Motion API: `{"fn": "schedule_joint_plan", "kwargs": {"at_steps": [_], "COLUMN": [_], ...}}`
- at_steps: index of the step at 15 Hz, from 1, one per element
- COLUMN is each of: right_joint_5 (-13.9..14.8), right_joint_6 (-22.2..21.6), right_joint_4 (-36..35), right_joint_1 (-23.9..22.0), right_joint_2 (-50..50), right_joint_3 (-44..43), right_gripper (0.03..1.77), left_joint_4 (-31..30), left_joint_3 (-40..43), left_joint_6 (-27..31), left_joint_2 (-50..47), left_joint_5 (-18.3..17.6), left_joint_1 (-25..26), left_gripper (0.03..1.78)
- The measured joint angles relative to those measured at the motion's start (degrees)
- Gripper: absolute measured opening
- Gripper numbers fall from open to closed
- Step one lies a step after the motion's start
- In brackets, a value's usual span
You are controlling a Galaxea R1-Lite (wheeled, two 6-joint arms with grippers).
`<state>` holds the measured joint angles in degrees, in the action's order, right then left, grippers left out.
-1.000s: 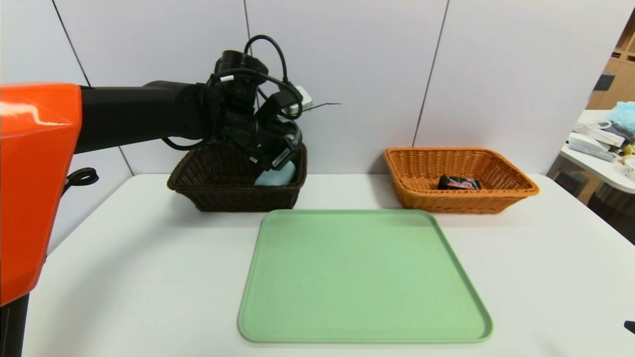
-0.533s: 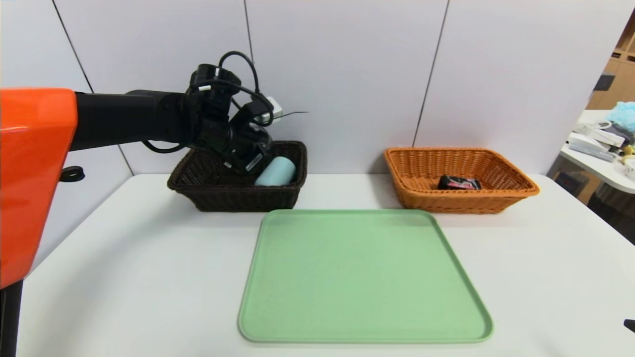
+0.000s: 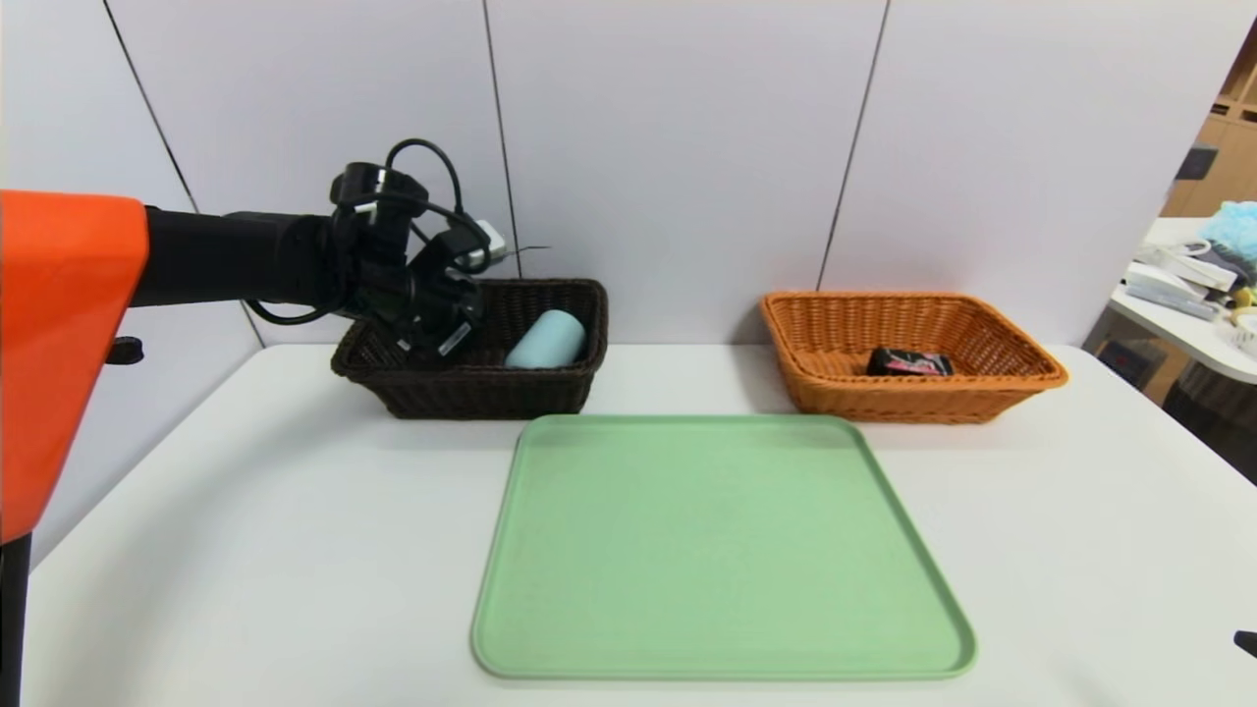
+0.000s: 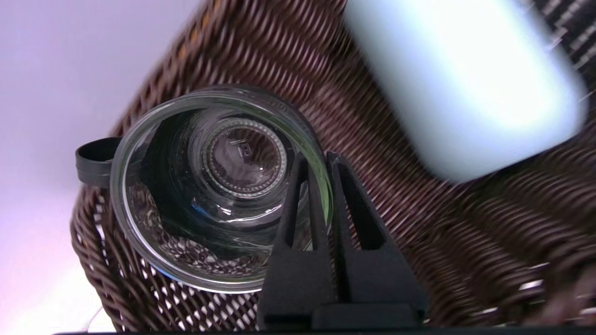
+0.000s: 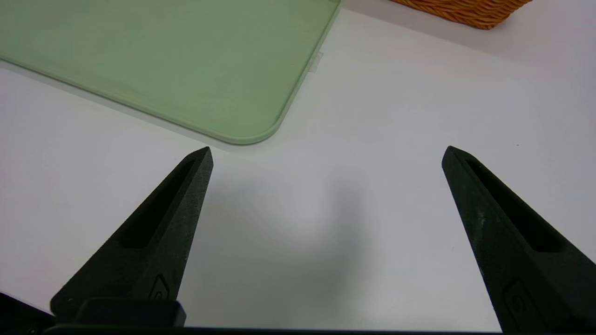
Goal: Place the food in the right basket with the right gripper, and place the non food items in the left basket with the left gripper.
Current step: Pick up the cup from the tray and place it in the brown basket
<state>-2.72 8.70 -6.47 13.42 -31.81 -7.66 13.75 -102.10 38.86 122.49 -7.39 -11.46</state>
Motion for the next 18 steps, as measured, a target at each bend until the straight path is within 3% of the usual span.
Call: {"fn": "schedule_joint_plan", "kwargs": {"at_steps": [8, 14, 18], "right_joint_5": [0.0, 0.0, 0.0], "right_joint_6": [0.0, 0.0, 0.0], "right_joint_4": [0.0, 0.0, 0.1], "right_joint_1": [-0.2, -0.2, -0.2], "right_joint_2": [-0.1, -0.1, -0.2], "right_joint_3": [-0.1, 0.1, 0.1], "right_gripper": [1.70, 1.70, 1.70], "left_joint_4": [0.9, 4.9, 6.7], "left_joint_3": [1.1, -2.2, -5.9], "left_joint_6": [7.4, 8.2, 8.0], "left_joint_2": [2.5, 4.8, 5.2], "left_joint_5": [-0.2, -0.3, -0.6], "left_joint_1": [1.6, 1.4, 1.1], "left_gripper": [0.10, 0.10, 0.72]}}
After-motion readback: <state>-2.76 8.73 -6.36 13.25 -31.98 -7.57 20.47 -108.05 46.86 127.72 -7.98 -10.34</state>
